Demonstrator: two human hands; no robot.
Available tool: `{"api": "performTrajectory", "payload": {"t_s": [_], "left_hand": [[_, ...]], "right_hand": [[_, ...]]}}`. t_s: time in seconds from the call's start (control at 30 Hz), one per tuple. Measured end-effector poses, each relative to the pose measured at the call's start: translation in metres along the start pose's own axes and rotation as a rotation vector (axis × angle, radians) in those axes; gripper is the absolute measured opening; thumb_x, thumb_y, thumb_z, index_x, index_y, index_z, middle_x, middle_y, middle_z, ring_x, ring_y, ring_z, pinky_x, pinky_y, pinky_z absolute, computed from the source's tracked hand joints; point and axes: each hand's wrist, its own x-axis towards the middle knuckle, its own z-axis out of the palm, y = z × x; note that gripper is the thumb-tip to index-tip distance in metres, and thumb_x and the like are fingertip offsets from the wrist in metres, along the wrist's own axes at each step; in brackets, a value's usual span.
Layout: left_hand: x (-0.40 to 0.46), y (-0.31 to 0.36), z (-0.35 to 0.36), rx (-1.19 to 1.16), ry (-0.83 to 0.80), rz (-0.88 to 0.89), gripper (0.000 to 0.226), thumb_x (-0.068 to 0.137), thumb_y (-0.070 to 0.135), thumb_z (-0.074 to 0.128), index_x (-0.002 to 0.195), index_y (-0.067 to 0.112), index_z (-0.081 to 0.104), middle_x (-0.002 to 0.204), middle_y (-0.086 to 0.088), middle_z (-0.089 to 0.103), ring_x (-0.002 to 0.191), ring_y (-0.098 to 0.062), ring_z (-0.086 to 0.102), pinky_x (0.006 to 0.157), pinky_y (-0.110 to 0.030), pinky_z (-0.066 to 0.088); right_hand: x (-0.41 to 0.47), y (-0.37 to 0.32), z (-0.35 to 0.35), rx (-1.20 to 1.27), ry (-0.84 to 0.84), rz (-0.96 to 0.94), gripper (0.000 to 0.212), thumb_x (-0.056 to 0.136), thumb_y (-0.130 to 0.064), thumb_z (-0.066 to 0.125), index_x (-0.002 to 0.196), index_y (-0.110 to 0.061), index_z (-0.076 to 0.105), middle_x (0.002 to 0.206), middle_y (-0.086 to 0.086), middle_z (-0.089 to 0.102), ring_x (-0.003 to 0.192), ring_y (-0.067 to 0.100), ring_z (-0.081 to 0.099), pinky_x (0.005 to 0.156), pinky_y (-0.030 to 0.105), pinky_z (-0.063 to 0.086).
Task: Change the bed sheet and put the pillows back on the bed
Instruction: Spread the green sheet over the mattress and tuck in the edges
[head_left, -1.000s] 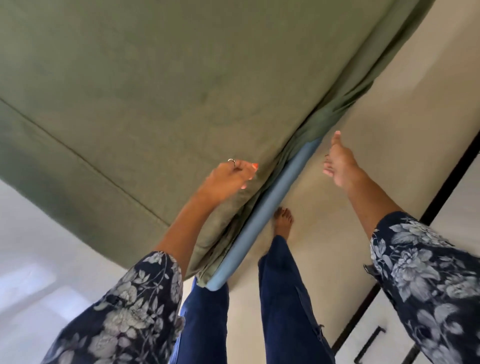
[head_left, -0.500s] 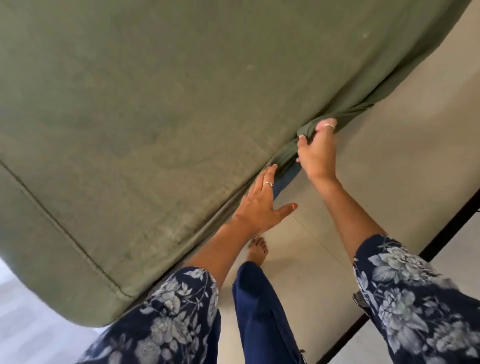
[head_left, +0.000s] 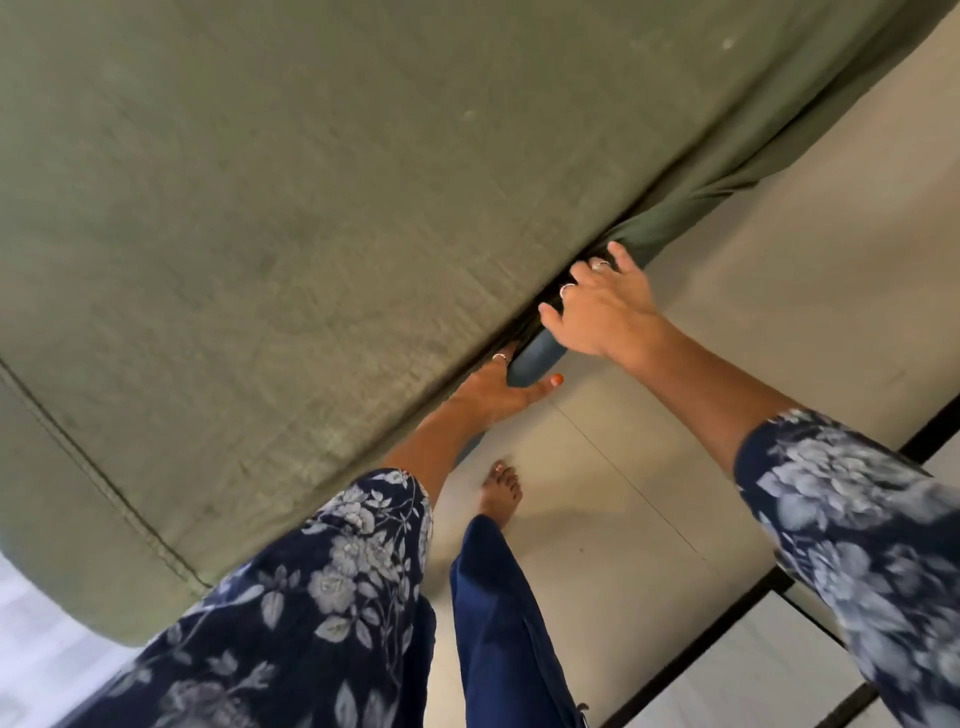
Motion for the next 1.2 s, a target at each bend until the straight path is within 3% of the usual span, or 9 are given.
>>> {"api": "performTrajectory", "payload": {"t_s": [0.23,0.33,0.5,0.57,0.73,0.87,0.97,1.07,1.2], "left_hand": [[-0.020,-0.054,0.000,0.110,0.037,-0.044,0.082,0.085,0.062,0.056,0.145,0.012,0.034,0.138,-0.008,0.050,0.122,-0.025,0.051,0.090,-0.029,0.042],[-0.057,-0.093,0.000,0.209,0.137,0.077,0.075,0.087,0.057,0.057,0.145,0.015,0.035,0.135,-0.008,0.054,0.118,-0.023,0.055,0.094,-0.031,0.046],[-0.112,-0.176,0.004,0.561,0.477,0.414,0.066,0.094,0.060,0.036,0.130,0.009,0.057,0.127,-0.007,0.062,0.110,-0.026,0.062,0.094,-0.032,0.042],[-0.123,-0.198,0.006,0.658,0.599,0.440,0.056,0.091,0.051,0.044,0.121,0.008,0.064,0.120,-0.008,0.064,0.103,-0.026,0.063,0.090,-0.032,0.040],[-0.122,-0.213,0.003,0.524,0.425,0.245,0.078,0.085,0.060,0.049,0.142,0.008,0.041,0.138,-0.009,0.051,0.121,-0.026,0.054,0.101,-0.034,0.040],[-0.110,-0.213,-0.003,0.234,0.220,-0.024,0.096,0.076,0.065,0.064,0.148,0.013,0.029,0.142,-0.009,0.047,0.128,-0.026,0.046,0.103,-0.034,0.038],[-0.117,-0.226,-0.002,0.086,0.171,-0.055,0.099,0.074,0.068,0.065,0.150,0.017,0.026,0.147,-0.005,0.041,0.132,-0.023,0.043,0.107,-0.032,0.036],[-0.143,-0.252,0.004,0.081,0.198,-0.051,0.093,0.078,0.074,0.049,0.152,0.024,0.022,0.148,-0.005,0.042,0.133,-0.023,0.043,0.107,-0.031,0.035],[-0.190,-0.306,0.008,0.221,0.293,0.028,0.115,0.066,0.091,-0.007,0.149,0.021,0.032,0.150,-0.002,0.041,0.135,-0.022,0.042,0.111,-0.032,0.033]], "right_hand": [[0.023,-0.014,-0.019,-0.145,-0.328,0.074,0.054,0.099,-0.043,0.022,0.136,-0.015,0.051,0.143,0.008,0.046,0.137,0.026,0.032,0.116,0.053,0.000],[0.001,-0.032,-0.015,-0.130,-0.167,0.033,0.046,0.101,-0.038,0.027,0.123,-0.015,0.060,0.129,0.008,0.058,0.126,0.029,0.044,0.113,0.054,0.010],[-0.064,-0.107,0.026,-0.100,0.269,-0.389,0.043,0.090,-0.033,0.031,0.087,-0.018,0.072,0.084,0.000,0.067,0.081,0.022,0.063,0.085,0.037,0.044],[-0.075,-0.134,0.042,0.028,0.232,-0.511,0.047,0.092,-0.039,0.033,0.097,-0.014,0.073,0.092,0.004,0.069,0.091,0.023,0.064,0.094,0.040,0.043],[-0.069,-0.177,0.042,-0.031,-0.045,-0.420,0.077,0.092,-0.063,0.013,0.114,-0.014,0.067,0.111,0.005,0.069,0.110,0.025,0.058,0.100,0.044,0.034],[-0.054,-0.188,0.034,-0.078,-0.208,-0.340,0.077,0.093,-0.068,0.010,0.129,-0.018,0.056,0.129,0.007,0.059,0.125,0.026,0.047,0.101,0.046,0.028],[-0.052,-0.193,0.030,-0.113,-0.331,-0.278,0.075,0.094,-0.065,0.008,0.137,-0.020,0.049,0.137,0.008,0.053,0.129,0.026,0.043,0.104,0.047,0.024],[-0.063,-0.203,0.027,-0.115,-0.339,-0.249,0.068,0.098,-0.059,0.011,0.134,-0.018,0.051,0.134,0.009,0.055,0.127,0.027,0.045,0.106,0.049,0.022],[-0.097,-0.252,0.036,-0.019,-0.221,-0.478,0.057,0.100,-0.054,0.022,0.125,-0.017,0.057,0.127,0.009,0.060,0.119,0.028,0.052,0.100,0.046,0.032]]}}
